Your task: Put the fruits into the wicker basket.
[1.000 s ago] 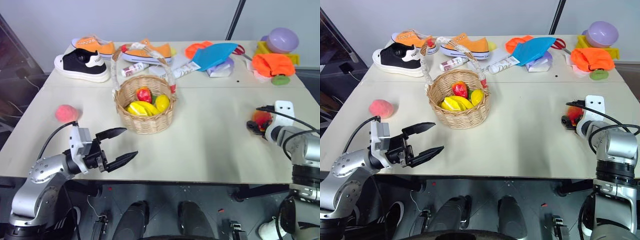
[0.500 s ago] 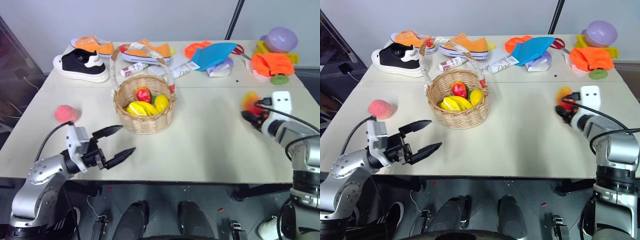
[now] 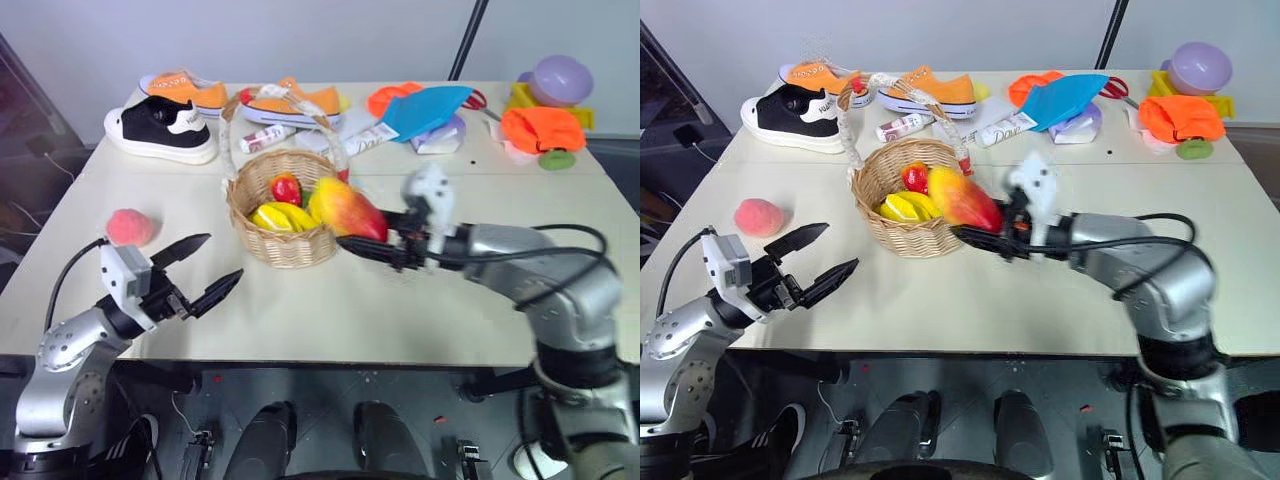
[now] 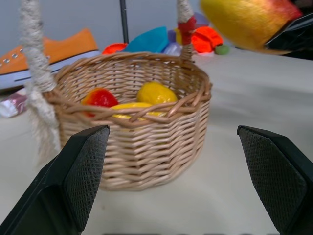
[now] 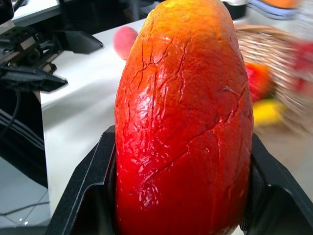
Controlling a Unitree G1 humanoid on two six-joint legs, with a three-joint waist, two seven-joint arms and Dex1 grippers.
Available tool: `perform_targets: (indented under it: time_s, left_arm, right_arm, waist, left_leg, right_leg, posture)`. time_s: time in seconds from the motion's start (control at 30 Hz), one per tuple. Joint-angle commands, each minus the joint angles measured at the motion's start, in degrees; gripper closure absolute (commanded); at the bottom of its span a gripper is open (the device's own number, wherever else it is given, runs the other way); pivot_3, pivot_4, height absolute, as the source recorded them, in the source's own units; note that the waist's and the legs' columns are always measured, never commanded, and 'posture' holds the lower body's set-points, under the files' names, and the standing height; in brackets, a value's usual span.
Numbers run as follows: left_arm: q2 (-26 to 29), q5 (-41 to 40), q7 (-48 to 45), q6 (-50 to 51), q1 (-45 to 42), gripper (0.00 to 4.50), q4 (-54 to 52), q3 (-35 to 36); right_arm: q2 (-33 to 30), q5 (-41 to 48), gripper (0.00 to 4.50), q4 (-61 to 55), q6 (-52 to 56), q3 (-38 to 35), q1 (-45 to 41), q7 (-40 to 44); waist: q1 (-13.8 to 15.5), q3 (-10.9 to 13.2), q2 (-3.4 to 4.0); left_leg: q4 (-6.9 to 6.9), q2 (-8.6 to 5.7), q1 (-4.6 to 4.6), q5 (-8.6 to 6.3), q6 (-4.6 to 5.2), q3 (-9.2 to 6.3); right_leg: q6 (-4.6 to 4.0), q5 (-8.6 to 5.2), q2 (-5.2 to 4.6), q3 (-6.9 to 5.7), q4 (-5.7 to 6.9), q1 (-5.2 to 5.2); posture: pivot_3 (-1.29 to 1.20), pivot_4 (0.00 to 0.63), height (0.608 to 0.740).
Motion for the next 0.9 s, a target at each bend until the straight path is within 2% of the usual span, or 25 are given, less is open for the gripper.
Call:
perform_targets:
  time_s: [0.03,0.1,0.27,0.53,0.67,0.7,0.8,0.9]
  left_arm:
    - [-0.1,0.6,0.5,-1.6,0.1,0.00,-0.6,0.9]
    - [0.0,0.6,0.7,-1.5,0.0,0.00,-0.5,1.1]
    - [-0.9,0.3,2.3,-2.9,0.6,0.00,0.9,3.4]
    - [-2.2,0.6,4.3,-5.1,2.4,0.00,0.3,4.9]
    - [-3.2,1.5,6.2,-6.1,1.6,0.00,0.9,4.6]
    - [-3.4,1.8,6.5,-6.2,1.5,0.00,1.0,4.6]
    - [-3.7,3.0,8.2,-6.2,1.5,0.00,1.1,4.7]
    - [-3.7,2.3,9.2,-4.7,1.6,0.00,1.6,5.2]
  right_arm:
    - [4.9,-5.5,2.33,5.3,-5.1,5.6,-4.0,-2.1]
    - [6.9,-10.2,2.33,8.2,-9.1,9.7,-5.9,-2.4]
    - [13.2,-14.3,2.33,15.2,-13.1,9.3,-10.7,-5.7]
    - [14.8,-18.4,2.33,20.1,-17.6,8.7,-11.9,-5.2]
    - [16.8,-21.0,0.31,22.8,-19.9,8.2,-12.1,-7.7]
    - [17.0,-21.0,0.01,22.9,-19.8,8.0,-12.0,-7.4]
    - [16.0,-21.0,0.01,20.7,-20.9,7.0,-11.2,-6.4]
    - [14.6,-13.8,0.01,13.7,-20.6,3.7,-8.6,0.3]
  waist:
    - [0.0,0.0,0.00]
    - [0.1,0.0,0.00]
    - [-0.1,0.0,0.01]
    - [-0.2,0.0,0.00]
    - [-0.3,0.0,0.00]
    - [-0.3,0.0,0.00]
    - [-0.3,0.0,0.01]
    - [-0.2,0.0,0.01]
  left_leg:
    - [0.03,-0.04,-0.18,0.02,-0.02,-0.04]
    - [0.06,-0.08,-0.31,0.04,-0.06,-0.05]
    - [0.05,-0.12,-0.31,0.03,-0.05,-0.05]
    - [0.05,-0.11,-0.30,0.04,-0.07,-0.04]
    - [0.06,-0.11,-0.30,0.05,-0.08,-0.04]
    - [0.06,-0.10,-0.29,0.05,-0.08,-0.04]
    - [0.04,-0.09,-0.30,0.06,-0.09,-0.04]
    - [0.05,-0.09,-0.30,0.05,-0.09,-0.04]
  right_leg:
    - [0.06,0.04,0.01,-0.06,0.03,-0.16]
    - [0.21,0.14,0.01,-0.07,0.03,-0.29]
    - [0.20,0.15,0.00,-0.07,0.02,-0.31]
    - [0.18,0.17,0.03,-0.07,0.04,-0.31]
    - [0.18,0.18,0.03,-0.07,0.07,-0.33]
    - [0.18,0.18,0.04,-0.06,0.08,-0.33]
    - [0.19,0.19,0.06,-0.07,0.10,-0.36]
    - [0.19,0.19,0.06,-0.06,0.09,-0.34]
  posture:
    - [0.00,0.150,0.740]
    - [0.00,0.150,0.740]
    - [0.00,0.150,0.740]
    - [0.00,0.150,0.740]
    - [0.00,0.150,0.740]
    - [0.00,0.150,0.740]
    - [0.00,0.150,0.740]
    - [0.00,0.150,0.740]
